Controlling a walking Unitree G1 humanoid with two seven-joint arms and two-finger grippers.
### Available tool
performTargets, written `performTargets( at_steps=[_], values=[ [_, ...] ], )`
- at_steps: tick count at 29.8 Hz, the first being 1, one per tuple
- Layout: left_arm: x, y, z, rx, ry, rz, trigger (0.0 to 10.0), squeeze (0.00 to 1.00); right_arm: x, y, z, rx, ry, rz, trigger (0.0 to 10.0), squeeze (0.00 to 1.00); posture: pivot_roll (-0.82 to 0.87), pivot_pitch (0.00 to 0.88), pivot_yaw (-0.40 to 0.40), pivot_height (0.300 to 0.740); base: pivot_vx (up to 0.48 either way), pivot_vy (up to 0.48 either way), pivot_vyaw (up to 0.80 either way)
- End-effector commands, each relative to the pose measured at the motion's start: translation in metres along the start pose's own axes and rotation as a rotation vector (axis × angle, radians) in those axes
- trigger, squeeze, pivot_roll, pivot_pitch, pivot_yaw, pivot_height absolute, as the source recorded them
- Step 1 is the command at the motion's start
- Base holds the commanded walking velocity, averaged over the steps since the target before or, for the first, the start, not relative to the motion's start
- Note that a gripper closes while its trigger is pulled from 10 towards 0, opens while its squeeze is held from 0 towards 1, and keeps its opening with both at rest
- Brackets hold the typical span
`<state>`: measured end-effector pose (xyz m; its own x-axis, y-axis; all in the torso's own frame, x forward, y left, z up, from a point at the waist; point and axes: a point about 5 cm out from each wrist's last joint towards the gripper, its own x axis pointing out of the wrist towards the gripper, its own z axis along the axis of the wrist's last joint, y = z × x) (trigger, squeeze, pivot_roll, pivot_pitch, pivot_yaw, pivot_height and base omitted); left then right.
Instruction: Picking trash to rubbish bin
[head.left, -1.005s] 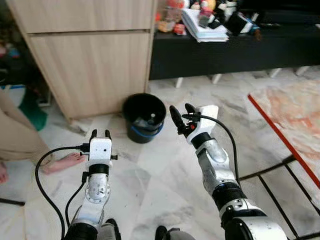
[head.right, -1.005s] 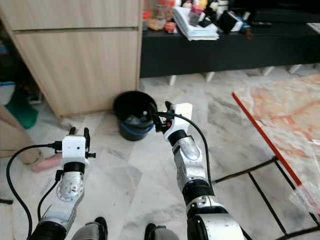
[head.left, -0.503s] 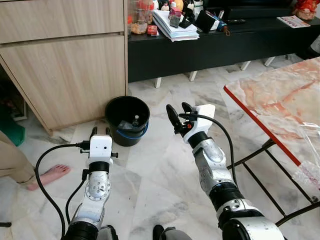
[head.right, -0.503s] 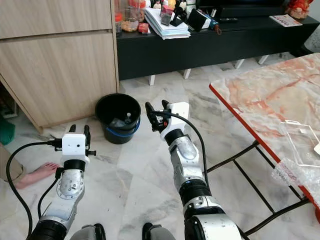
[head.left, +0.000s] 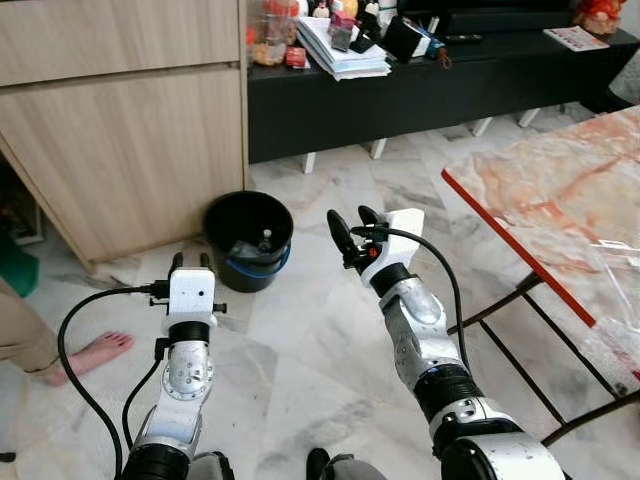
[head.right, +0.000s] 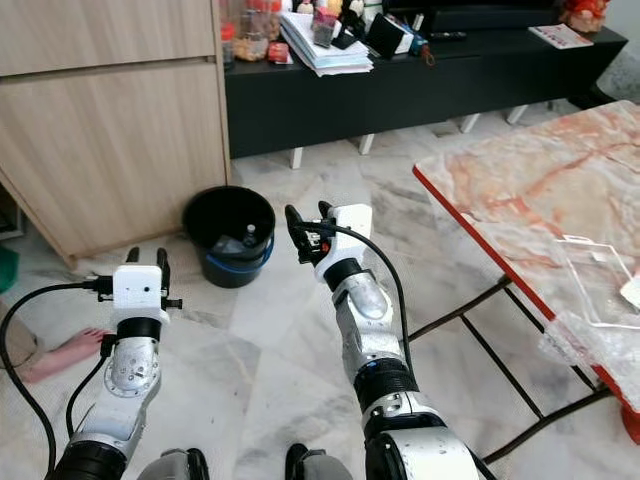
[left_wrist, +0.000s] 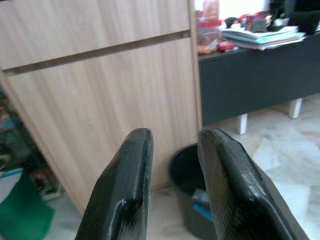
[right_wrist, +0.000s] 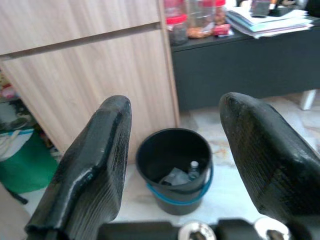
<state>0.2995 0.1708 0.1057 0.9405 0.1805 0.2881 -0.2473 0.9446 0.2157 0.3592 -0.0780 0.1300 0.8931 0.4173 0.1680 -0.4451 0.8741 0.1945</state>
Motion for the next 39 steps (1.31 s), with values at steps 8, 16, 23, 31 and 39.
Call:
performTargets(
  at_steps=[8, 16, 23, 31, 39],
  values=[
    [-0.0024, -0.0034, 0.0021, 0.006, 0.002, 0.001, 10.0, 0.00, 0.0030, -0.0024, 0.0079, -0.001, -0.022, -0.007, 10.0, 0.00, 0.09, 0.185, -0.181, 0.740, 0.000, -0.040, -0.80],
    [-0.0016, -0.0040, 0.0040, -0.005, -0.001, 0.004, 10.0, 0.00, 0.0038, -0.0016, 0.0084, 0.000, -0.021, -0.003, 10.0, 0.00, 0.09, 0.186, -0.186, 0.740, 0.000, -0.135, -0.80],
    [-0.0016, -0.0034, 0.0043, 0.007, 0.000, 0.011, 10.0, 0.00, 0.0041, -0.0015, 0.0085, -0.001, -0.019, -0.001, 10.0, 0.00, 0.09, 0.185, -0.189, 0.740, 0.000, -0.331, -0.80],
    [-0.0015, -0.0040, 0.0053, -0.008, -0.003, 0.012, 10.0, 0.00, 0.0045, -0.0008, 0.0083, 0.002, -0.018, 0.002, 10.0, 0.00, 0.09, 0.184, -0.190, 0.740, 0.000, -0.057, -0.80],
    [-0.0010, -0.0037, 0.0067, -0.009, -0.007, 0.012, 10.0, 0.00, 0.0048, 0.0009, 0.0079, 0.004, -0.018, 0.007, 10.0, 0.00, 0.09, 0.185, -0.190, 0.740, 0.000, 0.000, -0.80]
  ],
)
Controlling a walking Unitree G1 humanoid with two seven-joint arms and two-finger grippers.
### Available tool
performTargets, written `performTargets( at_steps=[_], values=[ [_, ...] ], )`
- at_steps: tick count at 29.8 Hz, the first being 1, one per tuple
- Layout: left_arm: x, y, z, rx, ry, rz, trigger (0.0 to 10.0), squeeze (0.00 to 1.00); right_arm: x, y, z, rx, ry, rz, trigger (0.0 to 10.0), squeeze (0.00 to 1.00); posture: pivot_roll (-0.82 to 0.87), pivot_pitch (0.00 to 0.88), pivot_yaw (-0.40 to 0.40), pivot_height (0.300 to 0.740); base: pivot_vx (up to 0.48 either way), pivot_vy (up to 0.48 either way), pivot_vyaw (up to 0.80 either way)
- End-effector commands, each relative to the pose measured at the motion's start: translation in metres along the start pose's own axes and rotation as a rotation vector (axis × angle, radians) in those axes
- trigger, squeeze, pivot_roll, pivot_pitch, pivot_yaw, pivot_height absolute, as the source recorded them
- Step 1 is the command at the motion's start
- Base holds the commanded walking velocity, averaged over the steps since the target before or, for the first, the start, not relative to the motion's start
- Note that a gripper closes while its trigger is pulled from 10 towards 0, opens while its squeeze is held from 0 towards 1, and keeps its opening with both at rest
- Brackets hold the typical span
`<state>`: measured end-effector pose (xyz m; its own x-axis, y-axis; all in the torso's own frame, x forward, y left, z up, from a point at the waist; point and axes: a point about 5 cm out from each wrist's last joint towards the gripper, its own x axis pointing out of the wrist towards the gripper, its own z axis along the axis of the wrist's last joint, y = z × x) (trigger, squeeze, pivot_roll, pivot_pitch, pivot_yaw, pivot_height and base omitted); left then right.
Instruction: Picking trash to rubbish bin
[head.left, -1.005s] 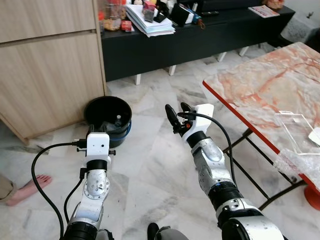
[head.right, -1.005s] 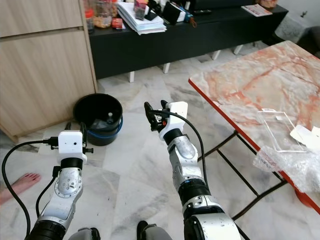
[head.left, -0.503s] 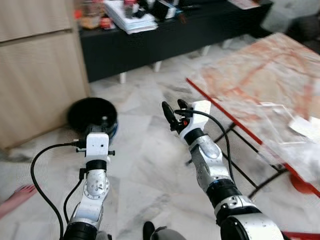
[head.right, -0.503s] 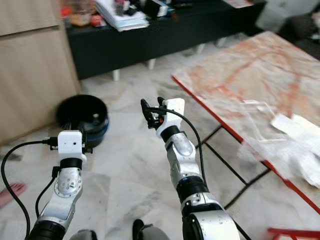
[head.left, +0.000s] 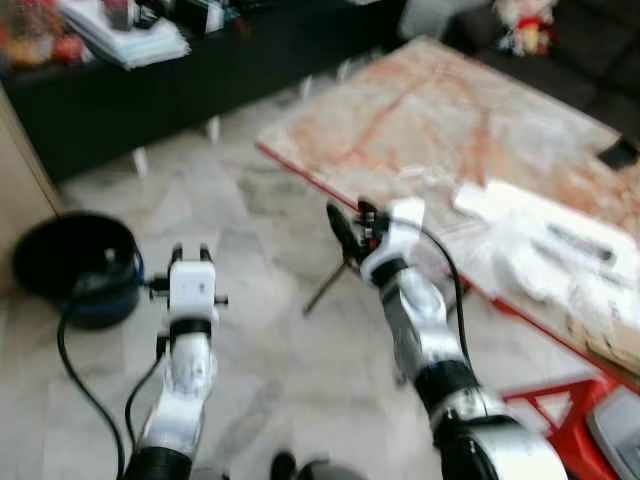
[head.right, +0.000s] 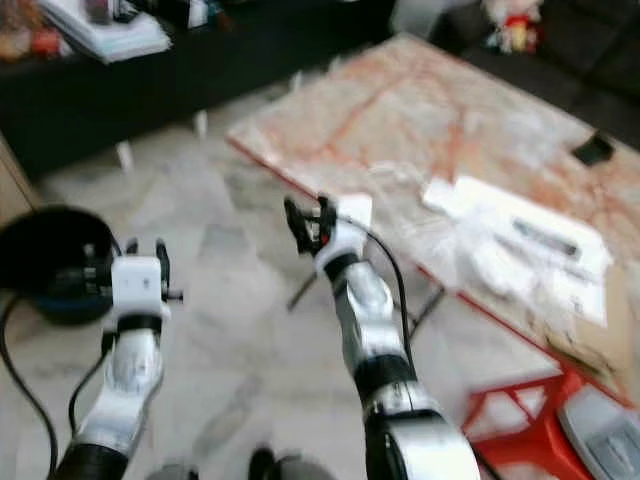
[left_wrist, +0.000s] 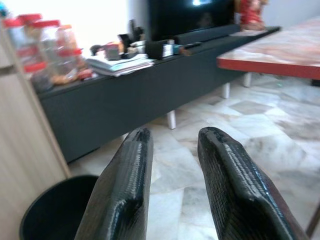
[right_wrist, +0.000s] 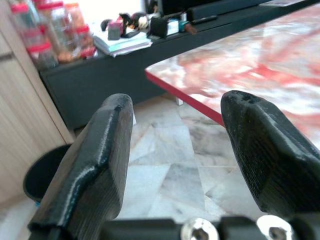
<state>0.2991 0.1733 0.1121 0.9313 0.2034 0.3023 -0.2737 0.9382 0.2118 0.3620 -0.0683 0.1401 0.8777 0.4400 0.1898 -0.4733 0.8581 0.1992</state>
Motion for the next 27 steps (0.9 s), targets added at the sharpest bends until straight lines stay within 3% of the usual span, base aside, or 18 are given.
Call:
performTargets(
  at_steps=[1, 14, 27],
  values=[
    [-0.003, -0.008, 0.002, -0.015, 0.001, -0.015, 10.0, 0.00, -0.004, -0.008, 0.001, -0.007, -0.002, -0.024, 10.0, 0.00, 0.09, 0.185, -0.190, 0.740, 0.000, 0.000, -0.80],
    [0.000, -0.008, 0.006, -0.023, -0.010, -0.017, 10.0, 0.00, -0.003, -0.007, 0.001, 0.002, -0.007, -0.023, 10.0, 0.00, 0.09, 0.185, -0.189, 0.740, 0.000, 0.000, -0.80],
    [0.005, -0.009, 0.015, -0.040, -0.034, -0.023, 10.0, 0.00, -0.003, -0.007, 0.004, 0.003, -0.021, -0.023, 10.0, 0.00, 0.09, 0.186, -0.189, 0.740, 0.000, 0.000, 0.00]
  ],
)
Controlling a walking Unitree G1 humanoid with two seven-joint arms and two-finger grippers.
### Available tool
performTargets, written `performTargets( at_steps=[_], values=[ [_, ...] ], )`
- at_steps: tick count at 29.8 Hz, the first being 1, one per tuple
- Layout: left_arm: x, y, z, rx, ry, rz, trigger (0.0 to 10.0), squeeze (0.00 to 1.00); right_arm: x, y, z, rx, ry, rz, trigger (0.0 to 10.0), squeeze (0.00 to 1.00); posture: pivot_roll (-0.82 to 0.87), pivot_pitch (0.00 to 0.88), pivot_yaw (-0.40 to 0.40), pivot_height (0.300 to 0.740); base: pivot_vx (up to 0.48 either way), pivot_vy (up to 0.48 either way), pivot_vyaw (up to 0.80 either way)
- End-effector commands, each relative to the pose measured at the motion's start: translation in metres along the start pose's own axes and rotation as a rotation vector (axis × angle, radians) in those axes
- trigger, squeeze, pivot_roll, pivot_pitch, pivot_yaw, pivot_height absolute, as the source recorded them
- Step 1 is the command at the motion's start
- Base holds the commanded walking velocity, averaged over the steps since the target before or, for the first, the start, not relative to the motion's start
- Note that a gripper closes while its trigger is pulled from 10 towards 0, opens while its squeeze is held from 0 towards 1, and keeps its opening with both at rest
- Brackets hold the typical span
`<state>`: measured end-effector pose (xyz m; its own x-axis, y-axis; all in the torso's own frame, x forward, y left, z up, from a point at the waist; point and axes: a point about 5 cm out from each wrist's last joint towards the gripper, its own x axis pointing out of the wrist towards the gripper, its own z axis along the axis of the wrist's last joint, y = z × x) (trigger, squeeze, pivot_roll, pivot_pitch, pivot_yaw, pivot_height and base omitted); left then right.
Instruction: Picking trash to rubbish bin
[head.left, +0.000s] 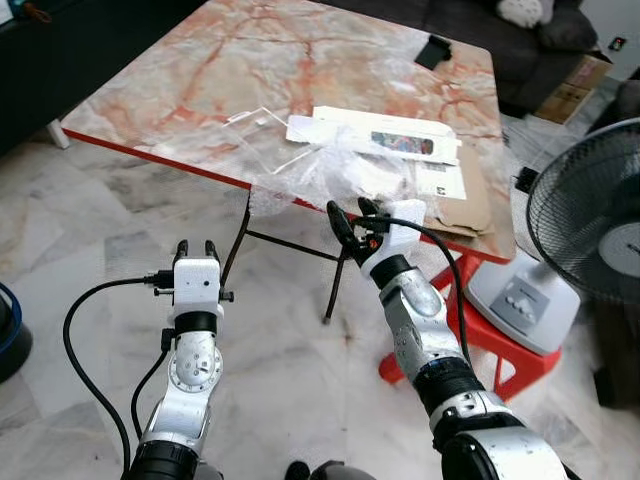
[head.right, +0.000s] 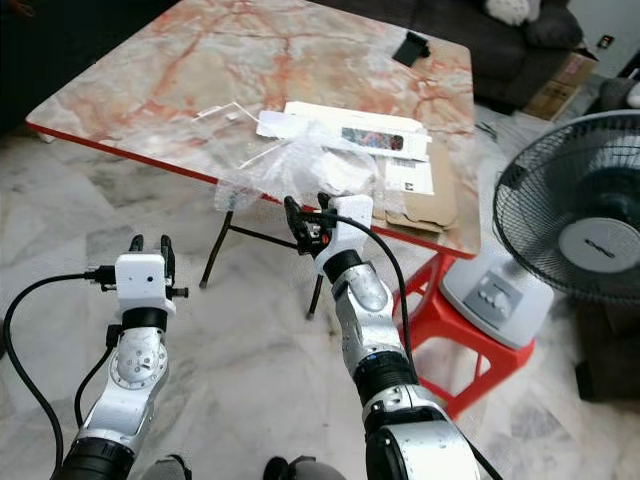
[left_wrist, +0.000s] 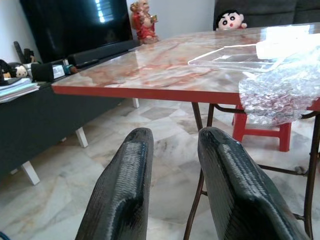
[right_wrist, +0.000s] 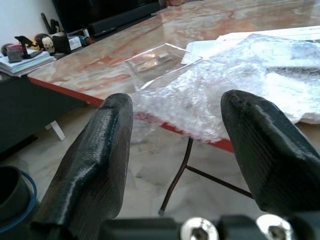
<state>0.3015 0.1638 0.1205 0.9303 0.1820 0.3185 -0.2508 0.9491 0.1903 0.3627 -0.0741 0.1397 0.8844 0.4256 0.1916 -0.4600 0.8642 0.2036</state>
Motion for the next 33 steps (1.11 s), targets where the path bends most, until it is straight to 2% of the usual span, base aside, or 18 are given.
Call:
performTargets(
  at_steps=[1, 10, 15, 17, 20, 22, 25, 33],
  values=[
    [0.002, -0.002, 0.005, -0.011, -0.013, -0.006, 10.0, 0.00, -0.001, -0.002, 0.003, 0.001, -0.016, -0.008, 10.0, 0.00, 0.09, 0.186, -0.189, 0.740, 0.000, 0.000, 0.00],
    [0.012, 0.000, 0.023, -0.031, -0.059, 0.001, 10.0, 0.00, 0.005, 0.003, 0.014, -0.001, -0.060, 0.019, 10.0, 0.00, 0.09, 0.192, -0.187, 0.740, 0.000, 0.000, 0.00],
    [0.022, 0.000, 0.039, -0.031, -0.113, -0.003, 10.0, 0.00, 0.012, 0.002, 0.033, -0.014, -0.123, 0.020, 10.0, 0.00, 0.08, 0.193, -0.183, 0.740, 0.000, 0.000, 0.00],
    [0.022, 0.000, 0.039, -0.031, -0.113, -0.003, 10.0, 0.00, 0.012, 0.002, 0.033, -0.014, -0.123, 0.020, 10.0, 0.00, 0.08, 0.193, -0.183, 0.740, 0.000, 0.000, 0.00],
    [0.026, -0.006, 0.045, -0.048, -0.130, -0.021, 10.0, 0.00, 0.016, 0.002, 0.040, -0.015, -0.136, 0.024, 10.0, 0.00, 0.08, 0.197, -0.182, 0.740, 0.181, 0.000, -0.18],
    [0.026, -0.006, 0.045, -0.048, -0.130, -0.021, 10.0, 0.00, 0.016, 0.002, 0.040, -0.015, -0.136, 0.024, 10.0, 0.00, 0.08, 0.197, -0.182, 0.740, 0.285, 0.000, -0.55],
    [0.027, -0.017, 0.050, -0.067, -0.135, -0.051, 10.0, 0.00, 0.011, 0.001, 0.030, -0.018, -0.108, 0.021, 10.0, 0.00, 0.08, 0.196, -0.179, 0.740, 0.307, 0.000, -0.35],
    [0.027, -0.020, 0.052, -0.074, -0.136, -0.062, 10.0, 0.00, 0.011, 0.005, 0.029, -0.003, -0.110, 0.025, 10.0, 0.00, 0.09, 0.191, -0.178, 0.740, 0.315, 0.000, 0.00]
  ],
)
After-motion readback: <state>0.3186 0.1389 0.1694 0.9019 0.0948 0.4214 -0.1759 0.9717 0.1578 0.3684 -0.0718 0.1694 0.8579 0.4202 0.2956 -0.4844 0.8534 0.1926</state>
